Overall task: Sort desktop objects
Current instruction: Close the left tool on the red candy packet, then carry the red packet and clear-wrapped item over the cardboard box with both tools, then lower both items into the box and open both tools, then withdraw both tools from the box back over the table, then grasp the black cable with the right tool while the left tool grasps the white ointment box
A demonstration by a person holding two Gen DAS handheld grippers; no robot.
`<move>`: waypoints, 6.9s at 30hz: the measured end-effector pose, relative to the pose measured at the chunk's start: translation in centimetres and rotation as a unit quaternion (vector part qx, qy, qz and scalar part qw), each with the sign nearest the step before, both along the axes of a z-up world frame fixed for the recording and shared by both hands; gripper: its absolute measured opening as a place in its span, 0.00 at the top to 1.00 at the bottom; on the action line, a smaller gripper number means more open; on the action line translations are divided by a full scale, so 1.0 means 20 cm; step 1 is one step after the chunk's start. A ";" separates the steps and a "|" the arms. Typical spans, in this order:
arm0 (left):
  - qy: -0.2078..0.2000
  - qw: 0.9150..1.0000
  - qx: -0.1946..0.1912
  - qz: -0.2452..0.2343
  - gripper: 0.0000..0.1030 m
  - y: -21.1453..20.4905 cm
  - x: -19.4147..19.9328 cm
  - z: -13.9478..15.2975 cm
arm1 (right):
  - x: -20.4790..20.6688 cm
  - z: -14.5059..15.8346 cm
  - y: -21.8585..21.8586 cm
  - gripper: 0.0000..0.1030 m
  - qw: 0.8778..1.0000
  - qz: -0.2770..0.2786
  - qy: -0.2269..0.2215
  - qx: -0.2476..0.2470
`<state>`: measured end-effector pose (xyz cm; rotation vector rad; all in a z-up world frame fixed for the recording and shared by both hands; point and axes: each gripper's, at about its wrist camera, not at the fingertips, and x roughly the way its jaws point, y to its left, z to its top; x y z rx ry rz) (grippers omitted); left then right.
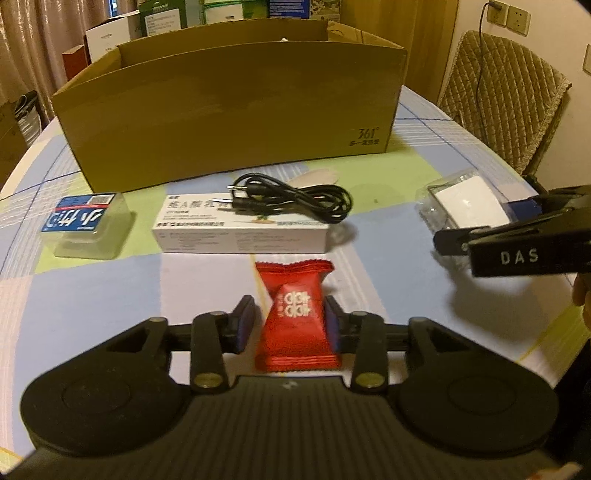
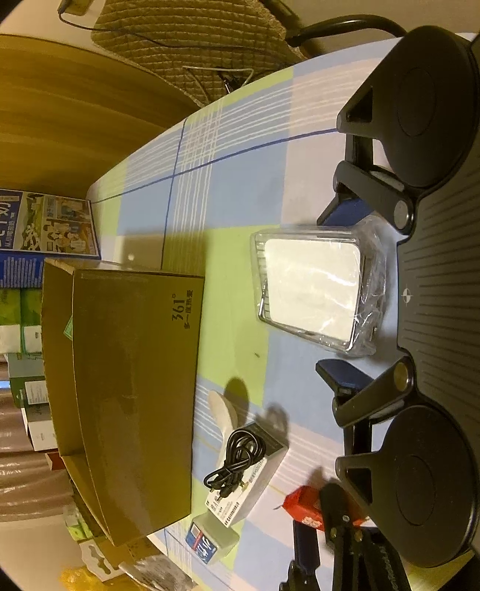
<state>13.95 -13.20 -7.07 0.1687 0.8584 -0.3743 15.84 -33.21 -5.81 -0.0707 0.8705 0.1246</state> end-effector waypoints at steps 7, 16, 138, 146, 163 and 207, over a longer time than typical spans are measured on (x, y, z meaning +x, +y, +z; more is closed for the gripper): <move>-0.001 1.000 -0.004 0.003 0.63 0.03 -0.01 0.00 | -0.03 -0.01 0.05 0.43 1.000 0.010 -0.002 -0.003; 0.003 1.000 0.003 -0.016 0.74 0.02 -0.02 0.00 | -0.10 -0.01 0.14 0.44 0.999 0.033 -0.002 0.012; -0.058 0.997 -0.013 0.052 0.47 0.50 1.01 0.67 | 0.85 0.64 0.50 0.24 0.986 0.071 -0.093 0.119; -0.060 0.996 -0.022 0.062 0.33 0.52 0.79 0.74 | 0.64 0.72 0.47 0.19 0.987 0.076 -0.093 0.103; -0.043 0.995 -0.037 0.085 0.06 0.57 0.34 0.68 | 0.29 0.67 0.39 0.08 0.991 0.074 -0.068 0.091; 0.017 0.996 -0.016 0.085 0.01 0.54 0.24 0.21 | 0.30 0.09 0.51 0.66 0.965 0.261 -0.007 0.004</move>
